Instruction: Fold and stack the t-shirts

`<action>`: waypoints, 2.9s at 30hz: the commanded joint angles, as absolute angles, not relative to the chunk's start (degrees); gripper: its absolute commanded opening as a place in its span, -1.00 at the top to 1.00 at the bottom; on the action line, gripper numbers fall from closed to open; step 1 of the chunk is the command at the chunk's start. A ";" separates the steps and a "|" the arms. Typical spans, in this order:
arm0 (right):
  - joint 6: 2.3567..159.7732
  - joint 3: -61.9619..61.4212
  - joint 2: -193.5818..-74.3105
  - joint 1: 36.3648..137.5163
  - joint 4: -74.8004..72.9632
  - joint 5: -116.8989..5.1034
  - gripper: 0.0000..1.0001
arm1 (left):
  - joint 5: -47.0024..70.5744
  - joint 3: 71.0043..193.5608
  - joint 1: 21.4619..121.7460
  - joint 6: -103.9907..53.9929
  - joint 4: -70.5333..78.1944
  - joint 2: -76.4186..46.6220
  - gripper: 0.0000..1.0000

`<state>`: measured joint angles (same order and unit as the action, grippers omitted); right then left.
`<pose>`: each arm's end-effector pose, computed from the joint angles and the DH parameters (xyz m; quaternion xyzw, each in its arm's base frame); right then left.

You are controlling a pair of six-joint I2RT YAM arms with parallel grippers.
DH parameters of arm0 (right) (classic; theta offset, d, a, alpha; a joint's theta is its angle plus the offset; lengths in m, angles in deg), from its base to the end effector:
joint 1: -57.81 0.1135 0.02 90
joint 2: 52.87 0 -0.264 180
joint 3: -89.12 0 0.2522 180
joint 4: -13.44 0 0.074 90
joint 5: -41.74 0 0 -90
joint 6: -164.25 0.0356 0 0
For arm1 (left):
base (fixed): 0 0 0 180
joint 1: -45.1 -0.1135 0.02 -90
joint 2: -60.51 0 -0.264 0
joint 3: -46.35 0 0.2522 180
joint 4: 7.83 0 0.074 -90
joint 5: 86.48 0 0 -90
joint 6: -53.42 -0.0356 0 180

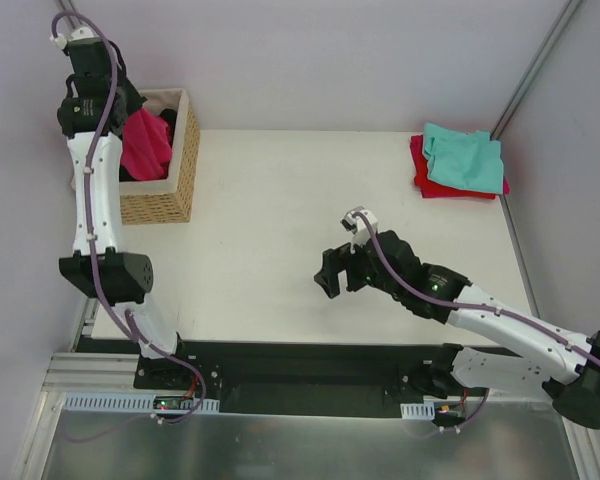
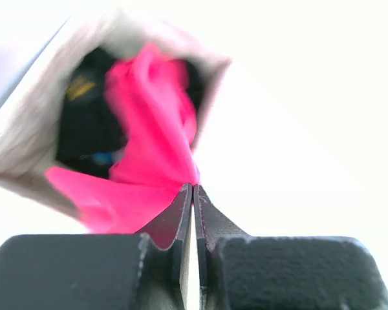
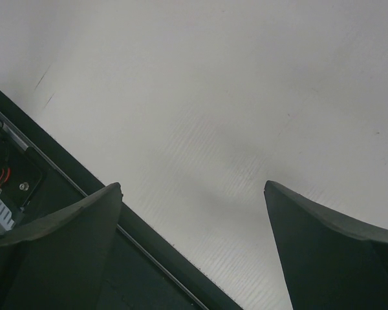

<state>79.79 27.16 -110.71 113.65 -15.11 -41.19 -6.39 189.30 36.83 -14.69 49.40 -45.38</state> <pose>0.1331 0.1883 0.3099 -0.3264 0.7737 0.2313 0.4912 0.3909 0.0630 0.4818 -0.2603 0.7759 0.0027 0.5746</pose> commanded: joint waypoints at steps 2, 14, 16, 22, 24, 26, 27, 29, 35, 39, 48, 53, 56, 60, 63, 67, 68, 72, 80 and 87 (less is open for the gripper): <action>81.46 28.34 -106.39 116.61 -14.73 -37.54 -0.93 | 0.62 190.46 41.58 -14.25 47.34 -36.62 1.00; 83.13 28.17 -103.49 123.64 -17.55 -29.10 -0.93 | 14.94 191.35 67.59 -19.54 43.90 -31.43 1.00; 83.22 27.82 -102.70 124.87 -18.25 -26.83 -0.93 | 13.04 185.38 74.35 -20.40 42.24 -30.55 1.00; 85.14 27.46 -98.93 126.37 -21.58 -21.02 -0.93 | 5.98 162.81 91.31 -14.36 35.05 -31.25 1.00; 85.94 27.20 -97.26 126.63 -23.17 -18.48 -0.93 | 7.84 151.94 93.96 -9.54 26.61 -32.73 1.00; 87.33 26.59 -95.85 127.07 -26.59 -16.71 -0.93 | 8.00 146.54 98.26 -6.53 19.78 -34.58 1.00; 87.52 26.41 -94.80 127.25 -27.65 -15.22 -0.93 | 7.40 143.29 100.02 -4.34 18.17 -37.11 1.00; 88.13 25.88 -91.64 127.42 -30.90 -14.16 -0.93 | 6.43 141.94 103.63 -2.66 15.96 -40.02 1.00; 88.75 23.60 -87.94 127.51 -39.87 -10.03 -0.93 | 4.23 142.55 106.45 0.25 13.41 -46.98 0.95; 89.72 24.74 -85.92 127.51 -40.93 -8.97 -0.93 | -1.21 146.32 106.36 -5.01 15.24 -43.22 -0.98; 88.40 25.61 -92.32 127.51 -37.16 -8.97 -0.93 | -12.03 148.19 98.29 -11.44 27.46 -30.66 -0.98; 86.73 26.59 -97.94 127.34 -33.46 -7.48 -0.93 | -11.59 138.63 88.01 -9.96 29.31 -25.54 -0.98; 86.38 24.74 -104.09 127.34 -33.46 -5.72 -0.93 | -11.42 133.96 84.14 -8.37 29.49 -24.22 -0.98; 85.59 22.28 -111.13 124.89 -31.18 -7.73 -0.93 | -10.72 131.13 78.87 -4.42 30.97 -25.53 -0.98; 84.89 21.05 -114.47 120.59 -28.63 -12.55 -0.93 | -8.52 130.34 75.43 -1.95 31.25 -27.38 -0.98; 80.95 15.79 -122.01 114.43 -27.74 -19.06 -0.93 | -10.00 129.73 74.29 -0.47 32.12 -29.14 -0.98; 80.32 13.77 -124.21 113.37 -28.44 -21.34 -0.93 | -10.62 128.94 74.02 0.33 32.47 -28.97 -0.98; 77.07 -0.44 -140.18 109.94 -30.38 -26.27 -0.93 | -11.59 125.16 69.99 6.12 34.15 -25.55 -0.98; 75.39 -25.78 -165.25 104.67 -34.51 -35.76 -0.93 | -13.53 115.23 67.43 11.23 35.03 -10.10 -0.98; 75.57 -38.87 -178.27 101.67 -35.82 -42.01 -0.93 | -13.08 110.39 67.43 11.76 35.47 -0.32 -0.98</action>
<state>76.51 -30.87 -174.18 102.68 -32.90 -37.10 -11.90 112.80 67.39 10.18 34.45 -3.72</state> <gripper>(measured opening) 0.963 0.991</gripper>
